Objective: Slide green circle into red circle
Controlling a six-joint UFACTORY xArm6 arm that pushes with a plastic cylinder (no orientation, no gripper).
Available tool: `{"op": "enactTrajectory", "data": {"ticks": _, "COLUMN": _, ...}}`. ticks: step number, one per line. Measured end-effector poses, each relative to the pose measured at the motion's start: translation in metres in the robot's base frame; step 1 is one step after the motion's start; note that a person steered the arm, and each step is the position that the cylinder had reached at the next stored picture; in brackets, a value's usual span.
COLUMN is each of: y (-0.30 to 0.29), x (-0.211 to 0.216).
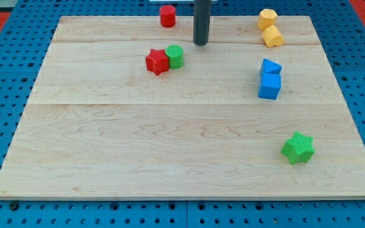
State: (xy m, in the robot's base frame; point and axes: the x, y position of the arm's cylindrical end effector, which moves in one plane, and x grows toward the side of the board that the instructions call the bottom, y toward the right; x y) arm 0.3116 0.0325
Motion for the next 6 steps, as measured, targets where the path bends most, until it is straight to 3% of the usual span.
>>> {"op": "enactTrajectory", "data": {"ticks": 1, "y": -0.010, "x": 0.087}}
{"op": "enactTrajectory", "data": {"ticks": 3, "y": -0.064, "x": 0.019}}
{"op": "enactTrajectory", "data": {"ticks": 5, "y": -0.044, "x": 0.013}}
{"op": "enactTrajectory", "data": {"ticks": 6, "y": -0.044, "x": -0.028}}
